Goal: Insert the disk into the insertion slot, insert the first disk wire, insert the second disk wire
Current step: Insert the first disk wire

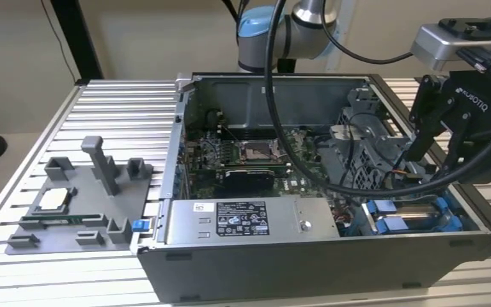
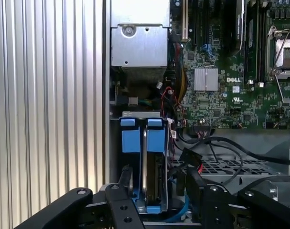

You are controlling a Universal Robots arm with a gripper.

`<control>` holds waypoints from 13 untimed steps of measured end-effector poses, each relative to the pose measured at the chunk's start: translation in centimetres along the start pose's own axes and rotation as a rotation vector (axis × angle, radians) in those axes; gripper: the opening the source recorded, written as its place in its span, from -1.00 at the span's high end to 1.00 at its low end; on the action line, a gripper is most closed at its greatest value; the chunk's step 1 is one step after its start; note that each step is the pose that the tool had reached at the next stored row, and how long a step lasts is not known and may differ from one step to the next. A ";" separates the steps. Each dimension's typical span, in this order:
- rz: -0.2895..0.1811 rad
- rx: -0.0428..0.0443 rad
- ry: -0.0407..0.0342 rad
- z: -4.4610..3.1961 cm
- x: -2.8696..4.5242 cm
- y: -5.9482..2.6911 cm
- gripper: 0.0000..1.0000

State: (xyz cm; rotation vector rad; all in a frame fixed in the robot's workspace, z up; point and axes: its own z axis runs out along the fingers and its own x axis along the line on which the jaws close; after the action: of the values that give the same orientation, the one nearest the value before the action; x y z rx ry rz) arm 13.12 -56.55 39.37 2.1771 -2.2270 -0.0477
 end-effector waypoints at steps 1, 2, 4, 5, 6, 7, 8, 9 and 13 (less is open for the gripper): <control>0.000 0.0000 0.0001 0.00 -0.18 -0.01 -1.00; 0.000 0.0000 0.0001 0.00 -0.35 -0.01 -1.00; 0.000 0.0000 0.0000 0.00 -0.71 -0.01 -1.00; 0.000 0.0000 0.0000 0.00 -0.88 -0.01 -1.00; 0.000 0.0000 0.0000 0.00 -1.05 -0.01 -1.00; 0.000 0.0000 0.0000 0.00 -1.25 0.00 -1.00; 0.000 0.0000 0.0000 0.00 -1.45 0.00 -1.00; 0.000 0.0000 0.0001 0.00 -1.67 0.01 -1.00; 0.000 0.0000 0.0000 0.01 -2.53 0.03 -1.00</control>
State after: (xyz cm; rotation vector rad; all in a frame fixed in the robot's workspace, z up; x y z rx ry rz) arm 13.15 -54.02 39.37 2.1771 -2.2270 -0.0477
